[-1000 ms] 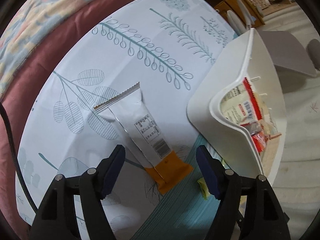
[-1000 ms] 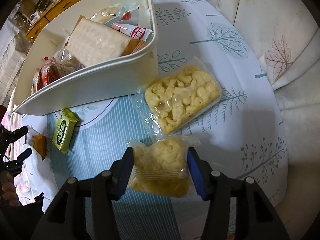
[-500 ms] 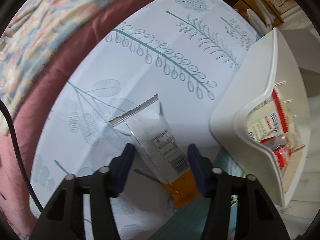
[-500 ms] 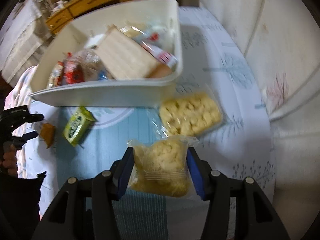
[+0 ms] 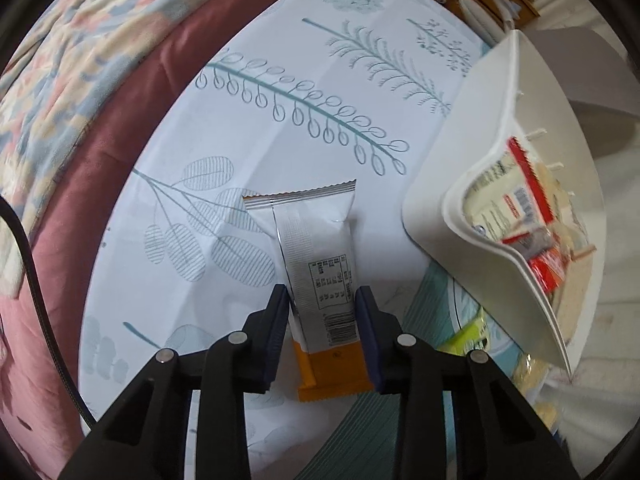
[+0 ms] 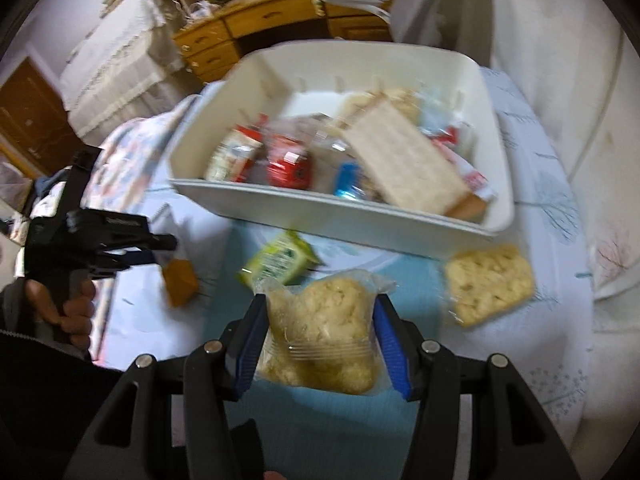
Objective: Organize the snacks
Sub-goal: 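Carry both items into the white tray and open both tools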
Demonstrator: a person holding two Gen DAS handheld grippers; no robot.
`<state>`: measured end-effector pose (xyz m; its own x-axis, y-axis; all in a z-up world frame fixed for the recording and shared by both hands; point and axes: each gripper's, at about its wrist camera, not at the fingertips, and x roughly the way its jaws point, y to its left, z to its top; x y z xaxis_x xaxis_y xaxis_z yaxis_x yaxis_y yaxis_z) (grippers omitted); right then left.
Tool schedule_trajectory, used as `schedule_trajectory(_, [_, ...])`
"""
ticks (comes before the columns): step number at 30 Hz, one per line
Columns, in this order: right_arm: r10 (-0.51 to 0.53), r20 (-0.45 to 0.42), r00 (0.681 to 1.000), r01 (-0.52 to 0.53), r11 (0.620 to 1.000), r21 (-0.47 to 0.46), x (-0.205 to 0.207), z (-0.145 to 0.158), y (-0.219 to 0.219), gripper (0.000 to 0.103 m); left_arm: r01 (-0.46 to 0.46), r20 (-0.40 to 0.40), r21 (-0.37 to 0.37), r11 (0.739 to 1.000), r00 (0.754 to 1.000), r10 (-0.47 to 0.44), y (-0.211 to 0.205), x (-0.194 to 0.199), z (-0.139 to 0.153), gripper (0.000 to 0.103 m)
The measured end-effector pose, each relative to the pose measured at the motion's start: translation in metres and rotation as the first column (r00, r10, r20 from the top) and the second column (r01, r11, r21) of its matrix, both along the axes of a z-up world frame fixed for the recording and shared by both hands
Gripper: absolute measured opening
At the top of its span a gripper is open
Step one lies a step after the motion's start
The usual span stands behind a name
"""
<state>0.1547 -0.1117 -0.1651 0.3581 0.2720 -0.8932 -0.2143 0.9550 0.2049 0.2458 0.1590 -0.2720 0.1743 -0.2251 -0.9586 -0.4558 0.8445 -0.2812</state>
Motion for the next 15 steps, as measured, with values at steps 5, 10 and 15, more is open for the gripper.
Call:
schedule_trajectory(5, [0.059, 0.075, 0.995, -0.065, 0.995, 0.077, 0.008, 0.016, 0.025, 0.053, 0.095, 0.045, 0.017, 0.995, 0.994, -0.096, 0.007, -0.016, 0.031, 0.031])
schedule_trajectory(10, [0.090, 0.139, 0.986, -0.105, 0.989, 0.100, 0.018, 0.031, 0.040, 0.053, 0.178, 0.119, 0.034, 0.983, 0.976, -0.181, 0.004, -0.019, 0.076, 0.031])
schedule_trajectory(15, [0.087, 0.214, 0.973, -0.113, 0.987, 0.111, 0.035, 0.051, 0.042, 0.053, 0.270, 0.151, 0.026, 0.962, 0.951, -0.271, 0.000, -0.002, 0.117, 0.031])
